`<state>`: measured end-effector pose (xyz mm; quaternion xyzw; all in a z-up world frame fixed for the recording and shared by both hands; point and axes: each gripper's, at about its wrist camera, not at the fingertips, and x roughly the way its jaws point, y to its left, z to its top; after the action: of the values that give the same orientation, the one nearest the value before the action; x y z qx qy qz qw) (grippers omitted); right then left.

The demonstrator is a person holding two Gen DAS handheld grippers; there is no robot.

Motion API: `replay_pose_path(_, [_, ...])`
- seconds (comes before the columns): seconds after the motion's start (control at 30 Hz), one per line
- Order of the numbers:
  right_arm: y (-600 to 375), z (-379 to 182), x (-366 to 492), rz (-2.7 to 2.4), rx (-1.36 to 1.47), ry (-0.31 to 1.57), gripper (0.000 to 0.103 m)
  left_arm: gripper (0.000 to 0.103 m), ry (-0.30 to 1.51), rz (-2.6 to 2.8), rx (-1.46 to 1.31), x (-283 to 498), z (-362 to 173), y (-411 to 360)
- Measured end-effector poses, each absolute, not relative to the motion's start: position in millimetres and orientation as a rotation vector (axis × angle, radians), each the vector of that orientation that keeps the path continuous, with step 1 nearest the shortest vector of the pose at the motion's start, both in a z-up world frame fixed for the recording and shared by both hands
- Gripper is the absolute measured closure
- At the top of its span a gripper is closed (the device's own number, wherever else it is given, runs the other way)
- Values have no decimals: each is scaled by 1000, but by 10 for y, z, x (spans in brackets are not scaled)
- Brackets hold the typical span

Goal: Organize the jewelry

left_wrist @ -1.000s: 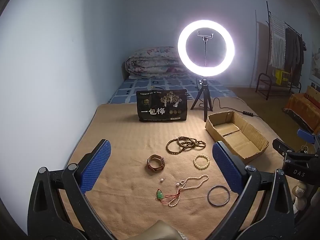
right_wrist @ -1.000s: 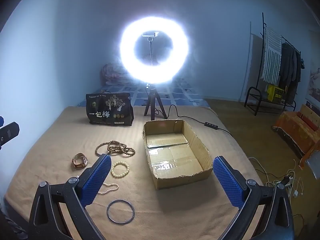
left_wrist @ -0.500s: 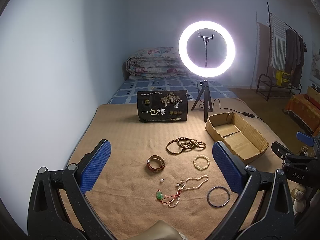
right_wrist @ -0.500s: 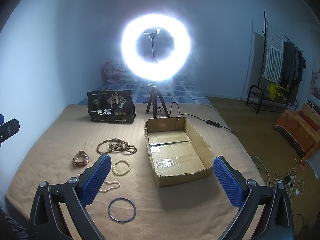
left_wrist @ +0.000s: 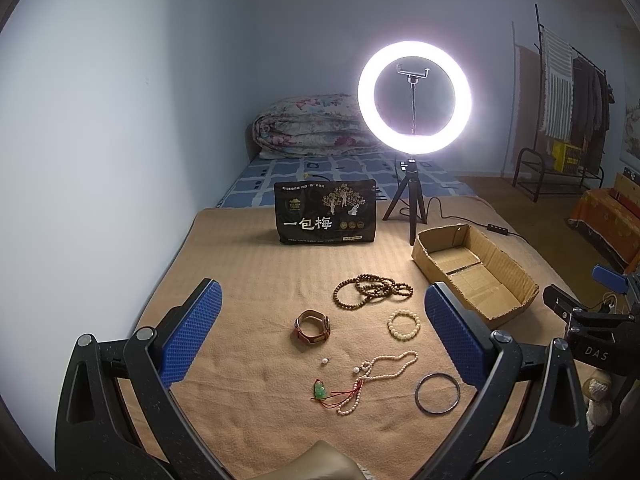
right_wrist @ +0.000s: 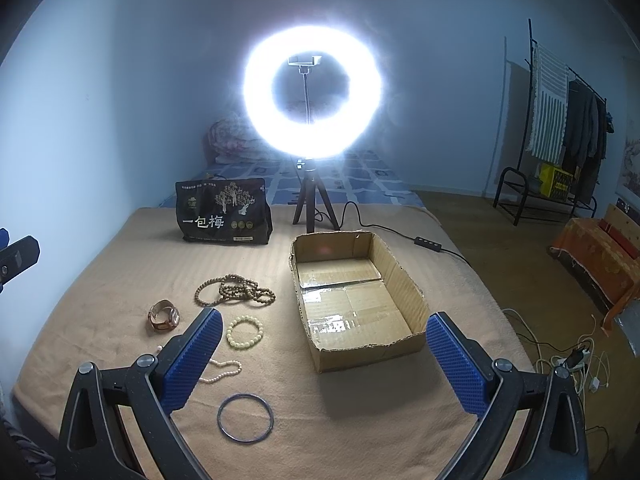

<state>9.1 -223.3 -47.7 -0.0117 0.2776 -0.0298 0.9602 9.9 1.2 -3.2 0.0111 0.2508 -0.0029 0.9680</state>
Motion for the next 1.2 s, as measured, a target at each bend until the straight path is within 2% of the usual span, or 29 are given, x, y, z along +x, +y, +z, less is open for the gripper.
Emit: replay_pose_path(1.2, [-2268,-527,113,-51,5,594,0,0,518,2,23,96,-142,120])
